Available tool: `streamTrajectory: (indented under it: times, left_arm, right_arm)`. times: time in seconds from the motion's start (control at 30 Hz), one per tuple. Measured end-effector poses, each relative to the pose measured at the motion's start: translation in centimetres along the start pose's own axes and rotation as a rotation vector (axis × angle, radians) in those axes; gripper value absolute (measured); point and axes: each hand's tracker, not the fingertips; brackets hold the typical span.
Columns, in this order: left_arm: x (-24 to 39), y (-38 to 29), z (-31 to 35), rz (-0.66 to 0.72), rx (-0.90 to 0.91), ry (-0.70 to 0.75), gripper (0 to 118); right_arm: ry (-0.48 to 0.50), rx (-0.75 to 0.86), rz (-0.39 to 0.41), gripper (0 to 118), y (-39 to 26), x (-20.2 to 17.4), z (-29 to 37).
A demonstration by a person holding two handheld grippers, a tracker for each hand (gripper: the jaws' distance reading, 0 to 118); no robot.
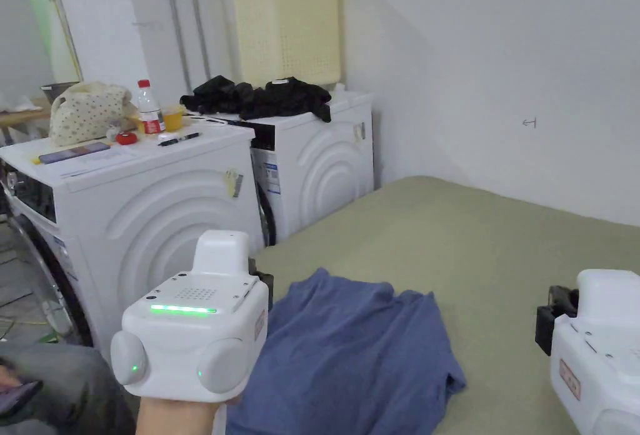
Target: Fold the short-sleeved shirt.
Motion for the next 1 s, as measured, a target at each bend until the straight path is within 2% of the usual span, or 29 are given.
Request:
streamTrajectory:
  times: [0.2, 0.4, 0.6, 0.8, 0.83, 0.87, 0.9, 0.93, 0.97, 1.0]
  left_arm:
    - [-0.6, -1.0, -1.7, -0.003, -0.048, -0.004, 0]
    - [1.7, -1.4, -5.2, 0.000, -0.104, -0.052, 0]
    - [6.9, -2.6, -12.3, -0.032, -0.221, -0.152, 0]
    - [13.7, -7.0, -22.0, -0.043, -0.444, -0.271, 0]
    - [14.6, -7.7, -23.6, -0.056, -0.492, -0.282, 8]
    - [15.4, -8.4, -25.0, -0.051, -0.523, -0.293, 38]
    - [16.3, -9.0, -26.3, -0.048, -0.549, -0.305, 77]
    - [17.1, -9.7, -27.7, -0.033, -0.584, -0.316, 110]
    - [17.4, -10.3, -29.0, 0.003, -0.624, -0.353, 118]
    - [17.8, -10.9, -30.1, 0.039, -0.694, -0.361, 118]
  right_arm:
    - [0.019, -0.022, 0.023, 1, -0.8, -0.4, -1.1]
    - [0.015, -0.047, 0.038, 1, -1.7, 0.1, -2.3]
    - [0.002, -0.093, 0.038, 1, -3.6, 1.8, -4.2]
    - [-0.008, -0.186, 0.003, 1, -7.0, 4.0, -5.8]
    - [-0.009, -0.198, -0.008, 1, -7.7, 4.5, -5.8]
    - [-0.008, -0.208, -0.020, 1, -8.3, 5.0, -5.8]
    - [-0.010, -0.218, -0.032, 1, -8.8, 5.4, -5.7]
    - [-0.011, -0.223, -0.040, 1, -9.4, 5.9, -5.6]
    - [-0.013, -0.230, -0.045, 1, -9.9, 6.4, -5.4]
    - [-0.016, -0.239, -0.050, 1, -10.4, 6.8, -5.2]
